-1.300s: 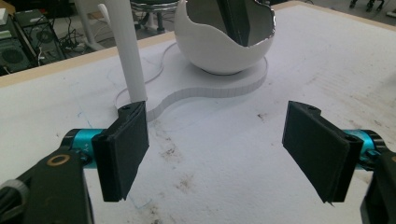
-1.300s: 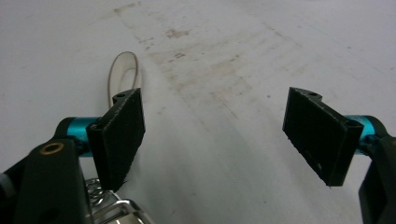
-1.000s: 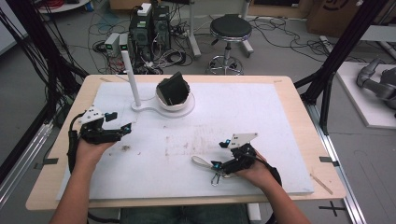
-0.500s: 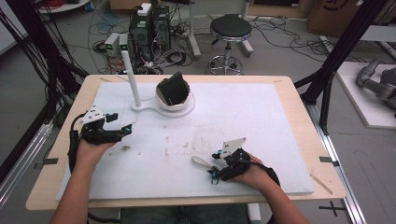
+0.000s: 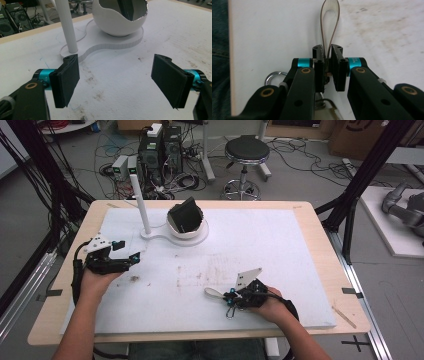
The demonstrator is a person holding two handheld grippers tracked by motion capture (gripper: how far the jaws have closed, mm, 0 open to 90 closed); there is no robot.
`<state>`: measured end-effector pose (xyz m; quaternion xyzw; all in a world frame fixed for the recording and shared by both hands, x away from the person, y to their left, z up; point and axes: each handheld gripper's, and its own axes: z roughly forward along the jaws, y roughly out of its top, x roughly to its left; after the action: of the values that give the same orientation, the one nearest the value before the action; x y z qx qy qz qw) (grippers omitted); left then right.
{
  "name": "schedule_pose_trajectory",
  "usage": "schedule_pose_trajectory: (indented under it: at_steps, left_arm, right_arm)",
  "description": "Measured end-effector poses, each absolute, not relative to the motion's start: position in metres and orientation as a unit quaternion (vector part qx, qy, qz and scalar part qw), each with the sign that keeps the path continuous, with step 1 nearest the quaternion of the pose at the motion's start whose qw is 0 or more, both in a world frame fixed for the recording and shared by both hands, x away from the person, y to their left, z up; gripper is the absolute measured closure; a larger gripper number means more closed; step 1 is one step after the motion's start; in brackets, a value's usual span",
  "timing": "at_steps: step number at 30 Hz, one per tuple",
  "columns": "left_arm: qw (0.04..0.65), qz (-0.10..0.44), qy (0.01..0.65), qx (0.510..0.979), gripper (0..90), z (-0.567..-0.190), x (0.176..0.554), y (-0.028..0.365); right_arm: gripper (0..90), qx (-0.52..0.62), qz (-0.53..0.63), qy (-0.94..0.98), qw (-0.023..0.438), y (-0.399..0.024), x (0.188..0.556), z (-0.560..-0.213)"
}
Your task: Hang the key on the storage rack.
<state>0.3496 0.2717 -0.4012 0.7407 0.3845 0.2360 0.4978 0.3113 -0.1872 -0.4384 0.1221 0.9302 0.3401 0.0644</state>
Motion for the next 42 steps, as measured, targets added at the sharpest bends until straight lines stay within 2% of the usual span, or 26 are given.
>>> schedule_pose_trajectory:
  at_steps: [19, 42]
  left_arm:
    - [0.494, 0.244, 0.394, 0.736, 22.8, -0.4, 0.341, 0.281]
    - [0.487, 0.254, 0.4, 0.734, 22.8, -0.398, 0.323, 0.294]
  right_arm:
    - [82.9, 0.167, 0.456, 0.861, 0.153, -0.174, 0.337, -0.373]
    - [82.8, 0.138, 0.471, 0.851, 0.186, -0.085, 0.392, -0.312]
